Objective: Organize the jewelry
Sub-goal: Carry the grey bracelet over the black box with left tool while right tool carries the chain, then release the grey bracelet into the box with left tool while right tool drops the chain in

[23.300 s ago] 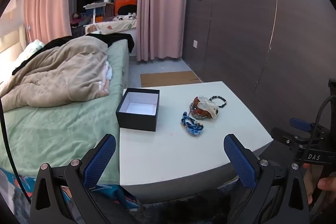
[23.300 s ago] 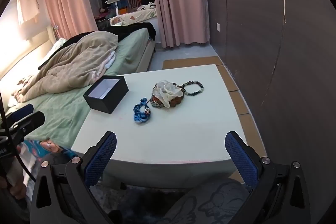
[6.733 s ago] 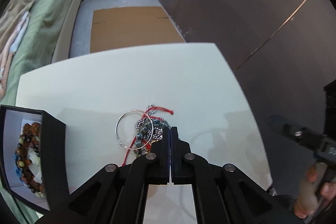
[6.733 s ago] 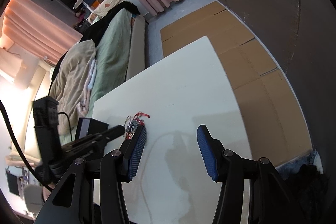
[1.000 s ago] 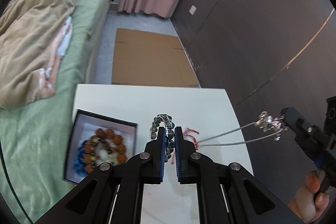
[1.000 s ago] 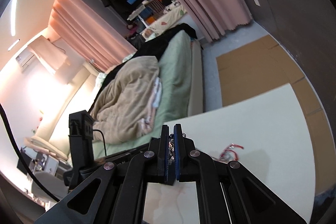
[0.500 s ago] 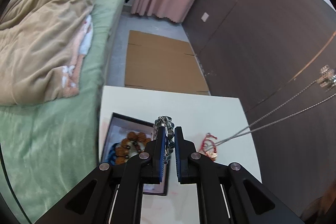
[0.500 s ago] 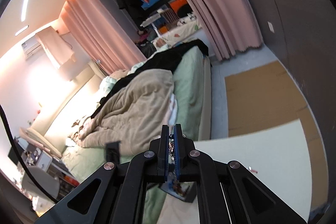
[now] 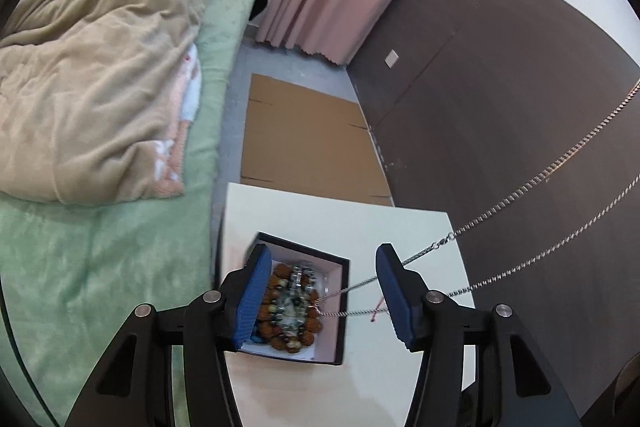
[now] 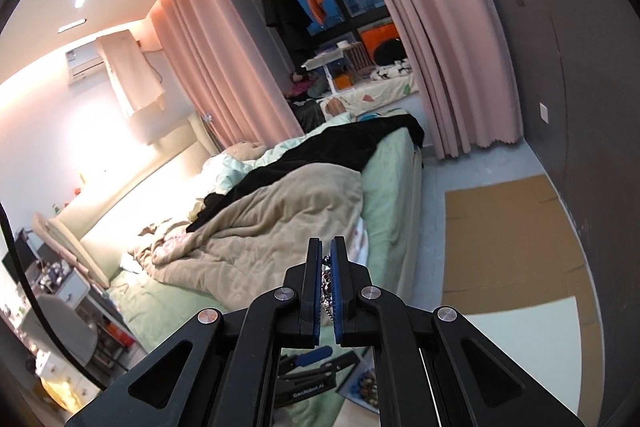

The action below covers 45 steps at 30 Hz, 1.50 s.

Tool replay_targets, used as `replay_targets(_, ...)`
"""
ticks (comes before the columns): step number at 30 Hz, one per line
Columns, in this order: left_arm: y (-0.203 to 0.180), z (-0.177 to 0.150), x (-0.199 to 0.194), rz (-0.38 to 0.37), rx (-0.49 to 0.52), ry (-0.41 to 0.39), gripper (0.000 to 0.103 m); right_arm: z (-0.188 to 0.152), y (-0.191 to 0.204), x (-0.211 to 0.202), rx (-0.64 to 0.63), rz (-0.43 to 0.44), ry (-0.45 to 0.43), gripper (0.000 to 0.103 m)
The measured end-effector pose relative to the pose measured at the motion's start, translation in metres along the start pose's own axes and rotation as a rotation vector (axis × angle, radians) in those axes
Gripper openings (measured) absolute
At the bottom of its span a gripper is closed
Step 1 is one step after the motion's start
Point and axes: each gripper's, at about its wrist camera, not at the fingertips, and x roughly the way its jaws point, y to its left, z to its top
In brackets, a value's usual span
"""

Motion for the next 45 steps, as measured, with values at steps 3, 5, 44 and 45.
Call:
replay_targets(3,0.009,0.002,-0.007,0.009,-0.013,-0.014,0.056,0.001,0.011,0.008,-0.017,0.008,0.010,0.005)
replay_targets(5,0.014,0.002,-0.011,0.010,-0.019,-0.018,0.056,0.000,0.017,0.016,-0.026,0.010,0.022,0.005)
replay_targets(44,0.081,0.007,-0.062,0.046,-0.080,-0.151,0.098,-0.106,-0.035,0.158,0.114,-0.006,0.320,0.005)
replay_targets(45,0.081,0.007,-0.061,0.048,-0.078,-0.150,0.097,-0.110,-0.038,0.162,0.120,-0.004,0.325,0.005)
